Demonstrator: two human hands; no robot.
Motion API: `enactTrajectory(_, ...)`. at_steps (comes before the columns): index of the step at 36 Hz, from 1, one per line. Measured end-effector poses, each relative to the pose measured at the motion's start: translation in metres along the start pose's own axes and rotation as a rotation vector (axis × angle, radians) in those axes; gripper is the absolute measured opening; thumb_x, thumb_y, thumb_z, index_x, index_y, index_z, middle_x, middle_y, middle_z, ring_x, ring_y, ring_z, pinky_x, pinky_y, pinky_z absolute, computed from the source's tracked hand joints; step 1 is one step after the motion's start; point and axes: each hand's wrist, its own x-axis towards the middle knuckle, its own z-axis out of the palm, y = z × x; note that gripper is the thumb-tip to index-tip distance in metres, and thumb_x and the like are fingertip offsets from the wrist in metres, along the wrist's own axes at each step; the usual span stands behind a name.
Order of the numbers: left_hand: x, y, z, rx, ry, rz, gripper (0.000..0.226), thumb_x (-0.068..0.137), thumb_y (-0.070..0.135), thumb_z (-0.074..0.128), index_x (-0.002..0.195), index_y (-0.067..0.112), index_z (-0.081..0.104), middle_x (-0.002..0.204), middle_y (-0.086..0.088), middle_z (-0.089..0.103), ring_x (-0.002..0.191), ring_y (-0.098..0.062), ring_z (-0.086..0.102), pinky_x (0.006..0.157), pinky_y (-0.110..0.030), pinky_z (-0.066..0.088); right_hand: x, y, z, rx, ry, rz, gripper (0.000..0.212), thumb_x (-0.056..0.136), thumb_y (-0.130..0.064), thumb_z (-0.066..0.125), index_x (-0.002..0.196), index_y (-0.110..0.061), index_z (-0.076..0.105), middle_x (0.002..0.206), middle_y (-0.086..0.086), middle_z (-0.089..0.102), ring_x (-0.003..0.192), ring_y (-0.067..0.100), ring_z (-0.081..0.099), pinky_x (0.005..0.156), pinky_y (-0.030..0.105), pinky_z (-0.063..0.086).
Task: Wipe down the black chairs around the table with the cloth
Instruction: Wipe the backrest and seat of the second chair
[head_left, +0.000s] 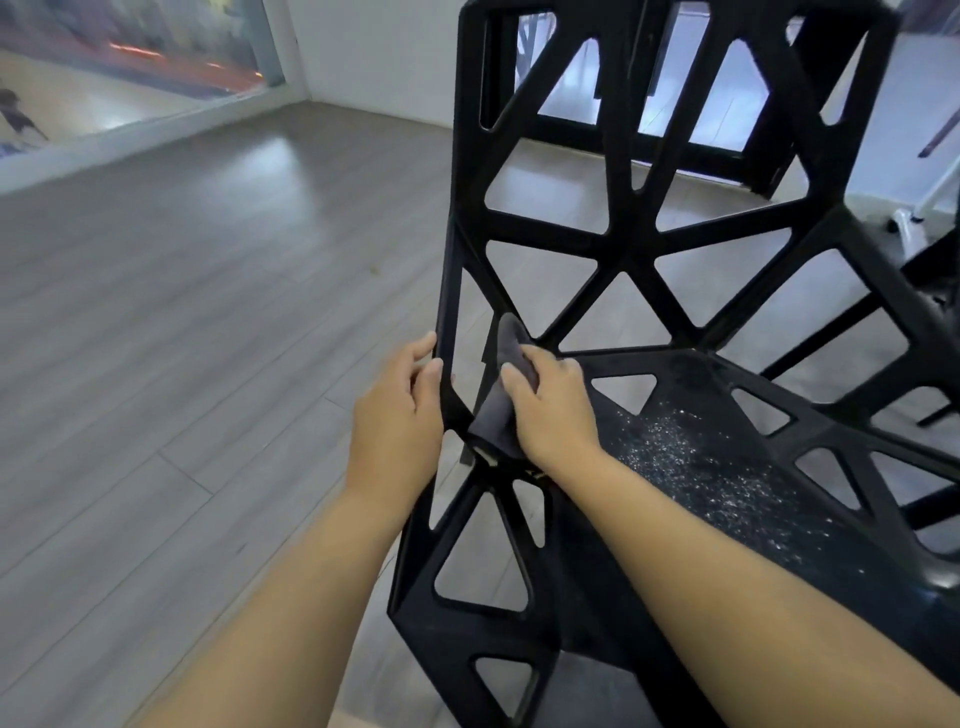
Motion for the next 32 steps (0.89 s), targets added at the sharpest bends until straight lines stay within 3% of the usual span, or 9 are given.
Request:
enactTrajectory(3, -0.006, 0.002, -0.002, -0.016, 0.004, -0.02, 0.031, 0.099, 0.024, 0.043, 0.128, 0.023, 0.054, 0.103, 0.011, 0.064, 0.094, 0.0, 0.059, 0.077, -0.006, 0.043, 0.024, -0.026, -0.005, 0.077, 0.098, -0.107, 0.042, 0.099, -0.039, 0.043, 0.138, -0.025, 0.042, 0.12, 0.003, 0.037, 0.105, 0.02, 0.049, 0.083, 0.025, 0.036)
enactTrajectory(6, -0.008, 0.003, -0.003, -0.006, 0.01, -0.019, 0.031, 0.099, 0.021, 0.043, 0.127, 0.019, 0.056, 0.103, 0.013, 0.06, 0.092, 0.002, 0.054, 0.071, 0.005, 0.035, 0.055, -0.052, -0.006, 0.041, 0.099, -0.219, 0.041, 0.099, -0.04, 0.041, 0.138, -0.027, 0.043, 0.119, 0.004, 0.038, 0.104, 0.024, 0.051, 0.09, 0.036, 0.044)
enactTrajectory(8, -0.008, 0.002, -0.003, -0.003, 0.021, 0.002, 0.03, 0.099, 0.019, 0.043, 0.125, 0.017, 0.058, 0.104, 0.013, 0.059, 0.091, 0.005, 0.052, 0.07, 0.006, 0.034, 0.072, -0.064, -0.004, -0.028, 0.079, -0.276, 0.042, 0.1, -0.039, 0.04, 0.14, -0.027, 0.042, 0.123, 0.007, 0.037, 0.106, 0.028, 0.051, 0.096, 0.044, 0.043)
enactTrajectory(12, -0.005, -0.001, -0.001, -0.006, 0.032, 0.041, 0.025, 0.098, 0.015, 0.044, 0.116, 0.015, 0.062, 0.097, 0.013, 0.062, 0.086, 0.007, 0.055, 0.071, 0.002, 0.036, 0.081, -0.065, -0.002, -0.034, 0.028, -0.303, 0.044, 0.101, -0.034, 0.04, 0.144, -0.027, 0.038, 0.126, 0.008, 0.038, 0.11, 0.028, 0.05, 0.097, 0.04, 0.042)
enactTrajectory(16, -0.002, -0.007, 0.0, -0.003, 0.026, 0.071, 0.023, 0.098, 0.016, 0.044, 0.108, 0.015, 0.064, 0.095, 0.006, 0.064, 0.088, 0.004, 0.056, 0.07, -0.001, 0.036, 0.053, -0.049, -0.006, -0.101, -0.068, -0.348, 0.045, 0.1, -0.035, 0.043, 0.144, -0.029, 0.038, 0.123, 0.004, 0.04, 0.109, 0.024, 0.05, 0.087, 0.03, 0.039)
enactTrajectory(24, -0.005, -0.001, -0.002, -0.029, 0.025, 0.061, 0.02, 0.099, 0.014, 0.042, 0.093, 0.023, 0.059, 0.085, 0.013, 0.06, 0.078, 0.008, 0.054, 0.065, -0.004, 0.038, -0.019, -0.013, -0.004, -0.207, -0.079, -0.691, 0.056, 0.092, -0.045, 0.039, 0.139, -0.016, 0.048, 0.098, 0.002, 0.041, 0.076, 0.024, 0.054, 0.062, 0.037, 0.05)
enactTrajectory(26, -0.007, 0.001, -0.003, -0.028, 0.034, 0.064, 0.021, 0.099, 0.014, 0.041, 0.098, 0.027, 0.058, 0.087, 0.018, 0.059, 0.08, 0.01, 0.055, 0.066, -0.002, 0.037, -0.01, -0.018, -0.003, -0.235, -0.009, -0.677, 0.054, 0.093, -0.043, 0.041, 0.139, -0.016, 0.048, 0.101, 0.01, 0.046, 0.075, 0.029, 0.055, 0.063, 0.041, 0.052)
enactTrajectory(29, -0.01, 0.002, -0.006, -0.034, 0.038, 0.055, 0.027, 0.1, 0.016, 0.04, 0.112, 0.027, 0.061, 0.094, 0.023, 0.061, 0.09, 0.012, 0.056, 0.072, -0.001, 0.039, 0.003, -0.029, 0.001, -0.192, -0.015, -0.479, 0.05, 0.098, -0.039, 0.044, 0.145, -0.025, 0.038, 0.111, 0.007, 0.041, 0.089, 0.027, 0.054, 0.078, 0.04, 0.05)
enactTrajectory(32, -0.014, 0.001, -0.011, 0.004, -0.002, 0.05, 0.027, 0.099, 0.017, 0.041, 0.114, 0.024, 0.063, 0.089, 0.022, 0.062, 0.083, 0.014, 0.057, 0.066, -0.001, 0.04, -0.005, -0.03, 0.005, -0.136, -0.029, -0.42, 0.051, 0.098, -0.039, 0.045, 0.147, -0.027, 0.034, 0.113, 0.004, 0.039, 0.094, 0.024, 0.053, 0.082, 0.04, 0.048)
